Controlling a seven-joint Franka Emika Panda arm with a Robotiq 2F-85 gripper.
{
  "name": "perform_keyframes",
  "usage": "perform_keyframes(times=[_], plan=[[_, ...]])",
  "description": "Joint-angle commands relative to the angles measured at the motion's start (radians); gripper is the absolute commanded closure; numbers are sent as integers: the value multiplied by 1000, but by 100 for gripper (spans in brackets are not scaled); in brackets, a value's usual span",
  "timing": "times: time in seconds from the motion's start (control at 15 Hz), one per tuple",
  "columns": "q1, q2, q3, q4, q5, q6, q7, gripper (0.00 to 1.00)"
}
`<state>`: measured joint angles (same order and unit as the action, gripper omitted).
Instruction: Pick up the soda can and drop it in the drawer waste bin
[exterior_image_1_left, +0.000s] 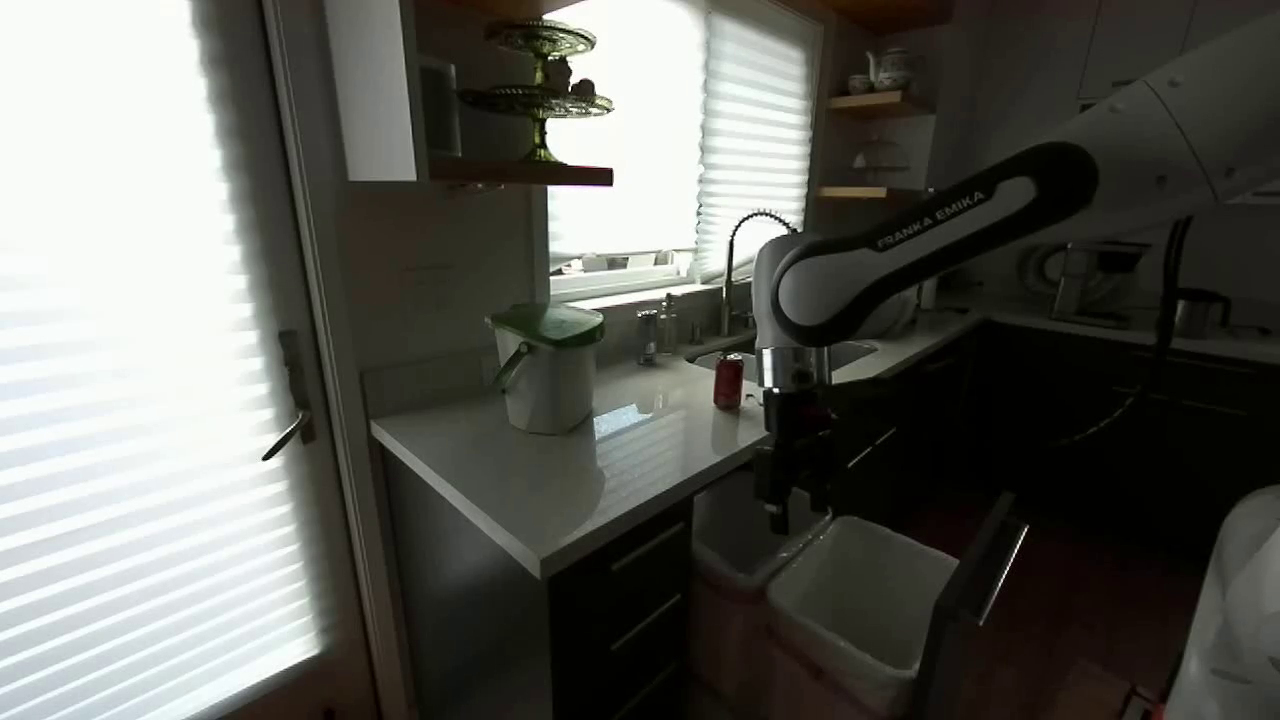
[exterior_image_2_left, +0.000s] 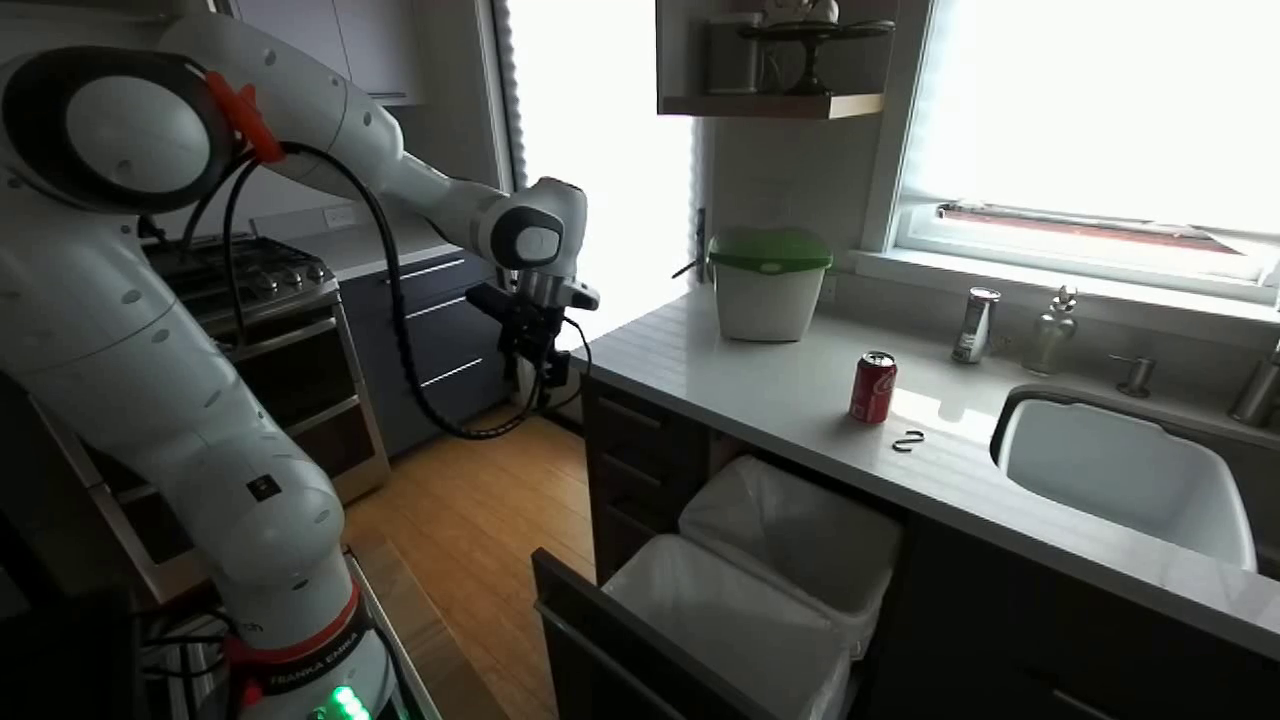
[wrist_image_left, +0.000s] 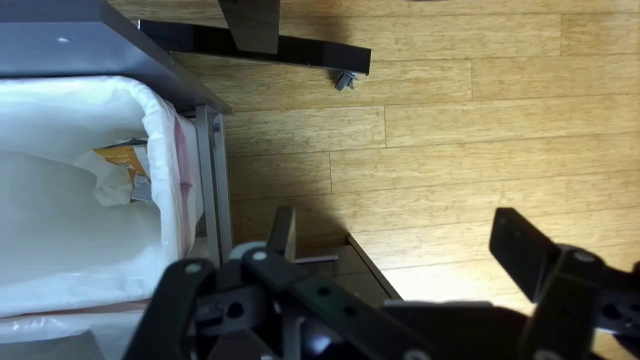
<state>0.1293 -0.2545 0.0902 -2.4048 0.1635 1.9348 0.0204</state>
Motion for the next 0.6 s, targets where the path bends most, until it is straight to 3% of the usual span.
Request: perform_keyframes(times=[0.0,0.27,0.53], plan=[[-56,57,-6,43,-80,126,75,0],[-149,179,-51,176,-220,234,210,0],[-195,336,-99,362,-337,317,382,0]])
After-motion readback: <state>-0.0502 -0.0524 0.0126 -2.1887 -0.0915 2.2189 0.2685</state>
